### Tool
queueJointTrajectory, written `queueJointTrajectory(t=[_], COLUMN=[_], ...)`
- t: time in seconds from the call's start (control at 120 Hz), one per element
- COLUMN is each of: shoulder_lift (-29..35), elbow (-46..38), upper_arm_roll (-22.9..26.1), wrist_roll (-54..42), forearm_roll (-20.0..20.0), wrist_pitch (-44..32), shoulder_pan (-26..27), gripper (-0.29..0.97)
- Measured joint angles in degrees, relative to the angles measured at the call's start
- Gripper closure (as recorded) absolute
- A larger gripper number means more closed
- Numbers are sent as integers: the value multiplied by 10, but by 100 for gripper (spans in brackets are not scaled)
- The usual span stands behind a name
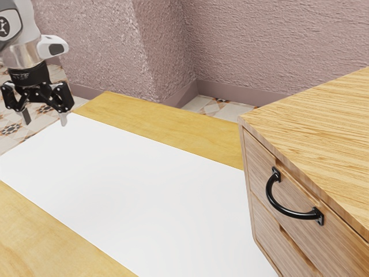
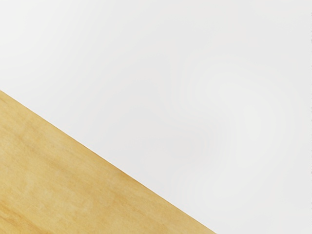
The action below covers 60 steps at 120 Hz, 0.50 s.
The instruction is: Pull the drawer handle with one arm to open the drawer
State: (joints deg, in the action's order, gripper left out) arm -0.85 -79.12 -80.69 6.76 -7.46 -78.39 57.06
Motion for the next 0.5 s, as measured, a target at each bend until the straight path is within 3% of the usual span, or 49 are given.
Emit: queueJointTrajectory(t=[0.167, 0.25, 0.342, 0.5], shoulder_lift=[1, 3, 4, 4], elbow=[2, 90, 153, 166], upper_arm_roll=[0, 5, 42, 102], wrist_roll=[5, 7, 9, 11], forearm_roll=[0, -1, 4, 9], wrist_pitch=[1, 11, 22, 32], shoulder_pan=[34, 58, 59, 73], gripper=[0, 0, 0, 0])
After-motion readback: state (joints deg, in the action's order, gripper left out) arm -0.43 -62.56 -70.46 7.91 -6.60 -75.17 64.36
